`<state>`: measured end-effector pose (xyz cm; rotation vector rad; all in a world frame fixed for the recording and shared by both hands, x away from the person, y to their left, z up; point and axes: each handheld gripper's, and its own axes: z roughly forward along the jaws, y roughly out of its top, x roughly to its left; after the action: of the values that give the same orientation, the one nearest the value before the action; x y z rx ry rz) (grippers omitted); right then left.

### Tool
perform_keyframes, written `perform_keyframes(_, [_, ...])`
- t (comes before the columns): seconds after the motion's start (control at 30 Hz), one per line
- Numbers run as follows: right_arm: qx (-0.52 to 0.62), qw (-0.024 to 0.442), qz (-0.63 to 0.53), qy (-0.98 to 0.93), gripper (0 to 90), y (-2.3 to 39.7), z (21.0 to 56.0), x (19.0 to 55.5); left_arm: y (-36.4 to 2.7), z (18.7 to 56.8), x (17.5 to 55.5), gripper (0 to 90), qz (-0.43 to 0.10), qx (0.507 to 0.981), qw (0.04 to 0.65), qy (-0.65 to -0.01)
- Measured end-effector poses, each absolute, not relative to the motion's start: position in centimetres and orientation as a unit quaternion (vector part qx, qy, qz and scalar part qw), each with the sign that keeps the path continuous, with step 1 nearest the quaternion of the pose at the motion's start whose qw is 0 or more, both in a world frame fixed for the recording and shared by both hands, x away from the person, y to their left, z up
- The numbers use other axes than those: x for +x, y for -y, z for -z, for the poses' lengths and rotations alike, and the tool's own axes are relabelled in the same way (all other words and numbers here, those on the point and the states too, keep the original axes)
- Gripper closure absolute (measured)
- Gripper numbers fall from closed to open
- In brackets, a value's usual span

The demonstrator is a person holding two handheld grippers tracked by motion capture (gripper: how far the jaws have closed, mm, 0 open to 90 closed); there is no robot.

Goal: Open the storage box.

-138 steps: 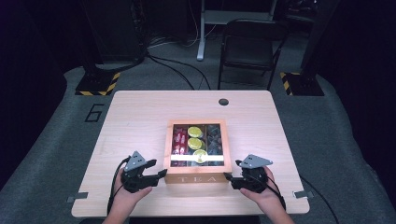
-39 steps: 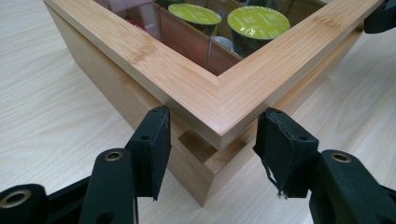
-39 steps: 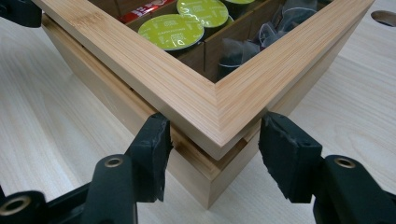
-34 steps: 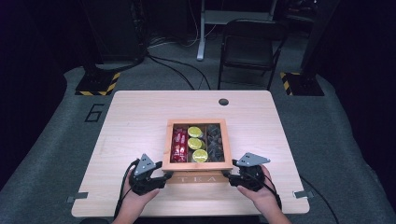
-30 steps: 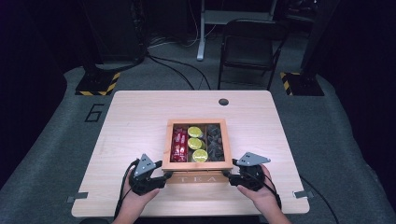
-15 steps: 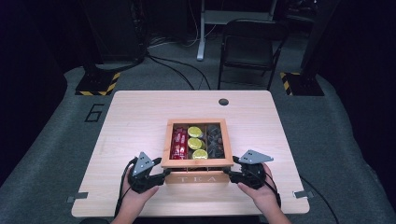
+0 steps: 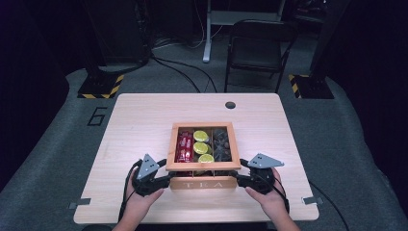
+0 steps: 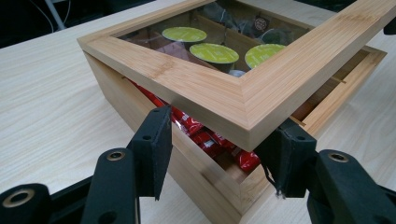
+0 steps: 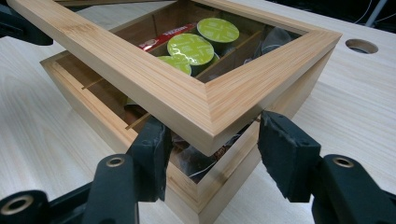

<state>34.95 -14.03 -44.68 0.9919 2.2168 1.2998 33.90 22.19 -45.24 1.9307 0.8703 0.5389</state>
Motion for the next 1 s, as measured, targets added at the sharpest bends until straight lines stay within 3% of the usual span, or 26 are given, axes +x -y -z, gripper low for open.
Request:
perform_keyframes(0.4, [0.363, 0.204, -0.47, -0.778, 42.1, 14.4, 44.0, 35.4, -22.3, 44.0, 34.4, 48.6, -0.203, 0.783, 0.461, -0.366])
perform_keyframes(0.53, [0.358, 0.221, -0.466, -0.778, 42.4, 14.3, 43.3, 35.4, -22.1, 43.1, 34.4, 48.1, -0.228, 0.783, 0.45, -0.364])
perform_keyframes(1.0, [0.351, 0.23, -0.474, -0.774, 42.8, 13.5, 40.8, 36.4, -22.3, 41.0, 35.3, 48.7, -0.226, 0.762, 0.48, -0.371])
